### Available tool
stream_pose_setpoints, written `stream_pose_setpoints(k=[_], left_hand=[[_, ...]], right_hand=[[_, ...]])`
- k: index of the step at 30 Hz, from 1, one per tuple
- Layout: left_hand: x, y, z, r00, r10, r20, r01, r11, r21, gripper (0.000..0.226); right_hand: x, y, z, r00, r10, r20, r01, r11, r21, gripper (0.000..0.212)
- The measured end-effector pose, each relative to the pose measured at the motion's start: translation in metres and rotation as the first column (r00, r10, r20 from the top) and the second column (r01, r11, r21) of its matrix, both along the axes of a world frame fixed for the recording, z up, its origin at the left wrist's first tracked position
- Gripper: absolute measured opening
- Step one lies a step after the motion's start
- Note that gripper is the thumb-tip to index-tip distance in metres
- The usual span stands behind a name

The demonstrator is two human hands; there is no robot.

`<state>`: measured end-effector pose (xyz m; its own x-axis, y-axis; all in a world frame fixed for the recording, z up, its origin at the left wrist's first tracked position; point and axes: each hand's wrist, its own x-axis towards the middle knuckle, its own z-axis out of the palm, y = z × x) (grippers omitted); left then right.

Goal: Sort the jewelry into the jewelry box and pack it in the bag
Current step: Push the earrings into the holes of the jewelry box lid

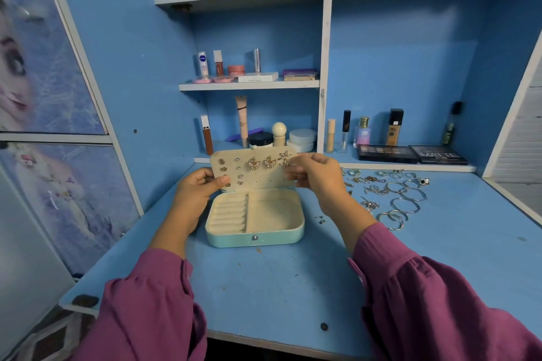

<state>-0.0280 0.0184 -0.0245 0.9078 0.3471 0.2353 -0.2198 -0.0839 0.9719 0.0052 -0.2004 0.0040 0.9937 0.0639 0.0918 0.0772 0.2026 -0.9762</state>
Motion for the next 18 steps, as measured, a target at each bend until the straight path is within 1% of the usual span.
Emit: stream_pose_setpoints(k=[4,7,12,18], left_hand=[[0.0,0.002,0.0,1.0,0.023,-0.004,-0.023,0.999,0.024,0.01],[0.001,0.005,0.0,0.999,0.035,-0.011,-0.035,0.998,0.055,0.01],[0.002,0.011,-0.002,0.999,0.033,-0.012,-0.032,0.998,0.058,0.007],[0.002,0.014,-0.003,0.999,0.041,-0.004,-0.041,0.998,0.051,0.014]], right_hand=[[-0.002,-0.006,0.008,0.995,0.069,-0.078,-0.066,0.997,0.041,0.018],[-0.001,-0.012,0.007,0.987,0.136,-0.085,-0.131,0.99,0.058,0.022],[0.002,-0.019,0.006,0.963,0.249,-0.107,-0.236,0.964,0.121,0.019],[0.005,-0.019,-0.001,0.948,0.3,-0.107,-0.285,0.95,0.13,0.012]])
